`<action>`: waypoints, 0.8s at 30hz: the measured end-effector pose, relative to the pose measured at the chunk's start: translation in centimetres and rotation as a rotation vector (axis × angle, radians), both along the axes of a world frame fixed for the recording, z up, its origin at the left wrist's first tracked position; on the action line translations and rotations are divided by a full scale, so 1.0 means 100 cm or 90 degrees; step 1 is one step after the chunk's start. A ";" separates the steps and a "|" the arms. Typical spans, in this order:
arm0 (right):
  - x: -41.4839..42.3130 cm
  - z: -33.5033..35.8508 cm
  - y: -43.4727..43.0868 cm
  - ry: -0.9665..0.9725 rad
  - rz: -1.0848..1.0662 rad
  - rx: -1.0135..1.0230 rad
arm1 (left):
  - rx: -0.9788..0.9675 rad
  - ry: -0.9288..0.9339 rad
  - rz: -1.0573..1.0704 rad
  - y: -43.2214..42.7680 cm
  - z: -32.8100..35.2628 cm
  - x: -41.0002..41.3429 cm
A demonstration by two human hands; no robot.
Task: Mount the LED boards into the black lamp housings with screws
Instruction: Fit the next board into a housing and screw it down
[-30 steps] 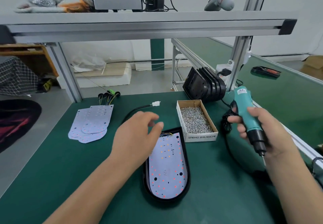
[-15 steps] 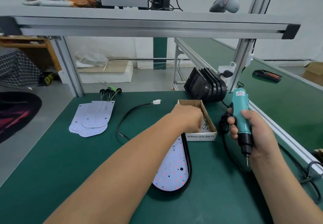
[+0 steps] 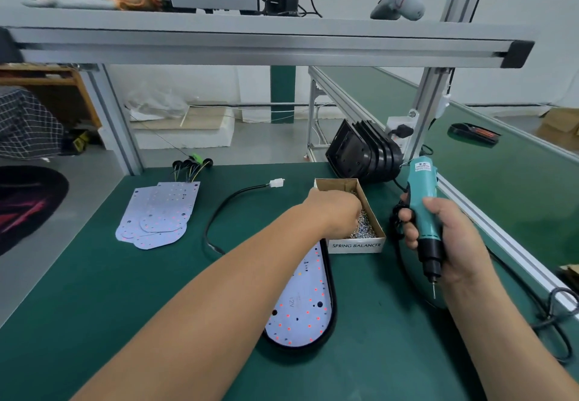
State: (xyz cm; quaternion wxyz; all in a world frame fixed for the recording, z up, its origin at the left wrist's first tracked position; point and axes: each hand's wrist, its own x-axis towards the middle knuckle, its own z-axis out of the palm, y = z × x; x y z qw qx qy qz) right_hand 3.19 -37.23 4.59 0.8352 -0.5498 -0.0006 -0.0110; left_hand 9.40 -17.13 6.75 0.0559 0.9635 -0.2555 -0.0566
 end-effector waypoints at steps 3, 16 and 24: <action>0.000 0.000 0.001 0.000 -0.006 0.003 | -0.074 0.014 0.018 0.006 0.000 0.002; -0.003 0.003 0.003 0.006 -0.018 -0.010 | -0.379 0.044 0.113 0.032 0.023 -0.011; -0.015 0.015 0.024 -0.027 -0.090 0.124 | -1.180 0.644 0.298 0.114 0.028 -0.096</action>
